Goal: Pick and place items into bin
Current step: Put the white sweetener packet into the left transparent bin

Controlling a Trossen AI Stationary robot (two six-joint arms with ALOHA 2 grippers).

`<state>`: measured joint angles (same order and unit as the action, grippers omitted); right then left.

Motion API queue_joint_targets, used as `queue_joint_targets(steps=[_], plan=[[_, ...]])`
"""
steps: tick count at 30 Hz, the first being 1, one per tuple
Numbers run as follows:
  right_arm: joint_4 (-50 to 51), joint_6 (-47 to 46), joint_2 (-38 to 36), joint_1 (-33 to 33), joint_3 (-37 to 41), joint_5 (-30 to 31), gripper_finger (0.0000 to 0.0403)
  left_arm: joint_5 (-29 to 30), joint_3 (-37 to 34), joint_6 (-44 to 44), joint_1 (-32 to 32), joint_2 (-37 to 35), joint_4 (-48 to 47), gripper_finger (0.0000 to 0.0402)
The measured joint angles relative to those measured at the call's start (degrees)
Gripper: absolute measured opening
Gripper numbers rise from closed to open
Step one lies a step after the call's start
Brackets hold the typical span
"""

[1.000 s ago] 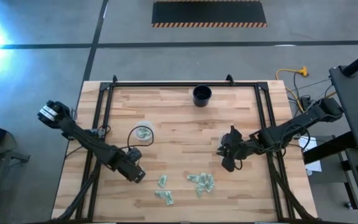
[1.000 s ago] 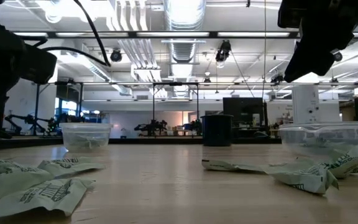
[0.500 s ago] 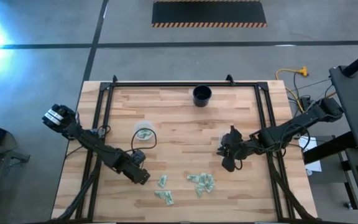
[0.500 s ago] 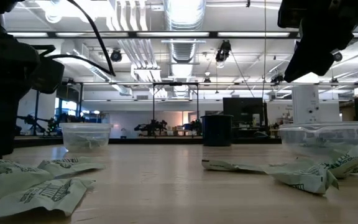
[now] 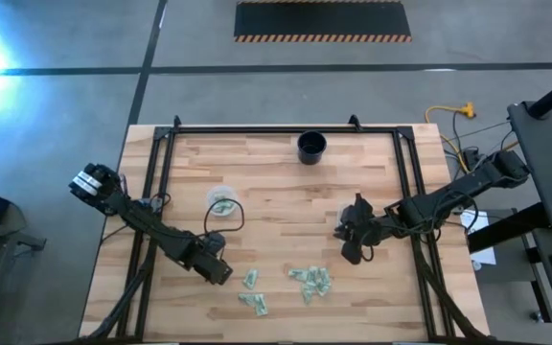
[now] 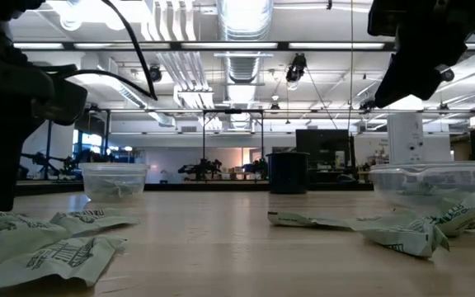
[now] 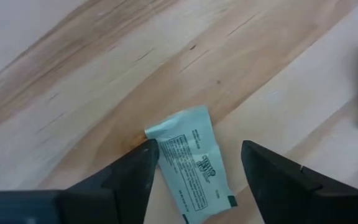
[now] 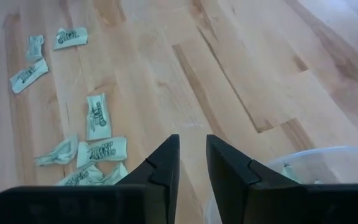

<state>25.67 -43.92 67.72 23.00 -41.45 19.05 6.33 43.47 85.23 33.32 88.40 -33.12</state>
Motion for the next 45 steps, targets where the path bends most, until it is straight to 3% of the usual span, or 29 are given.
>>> queue_joint_targets(steps=[30, 45], plan=[[-1.07, 0.63, 0.0, -0.02, 0.0, 0.64, 0.0061, 1.52, -0.49, -2.94, 0.02, -0.13, -1.13, 0.001], [-1.18, 0.61, 0.0, -0.01, 0.44, 0.64, 0.0061, 6.33, 1.62, -5.05, 0.0, -3.96, -0.74, 0.0003]])
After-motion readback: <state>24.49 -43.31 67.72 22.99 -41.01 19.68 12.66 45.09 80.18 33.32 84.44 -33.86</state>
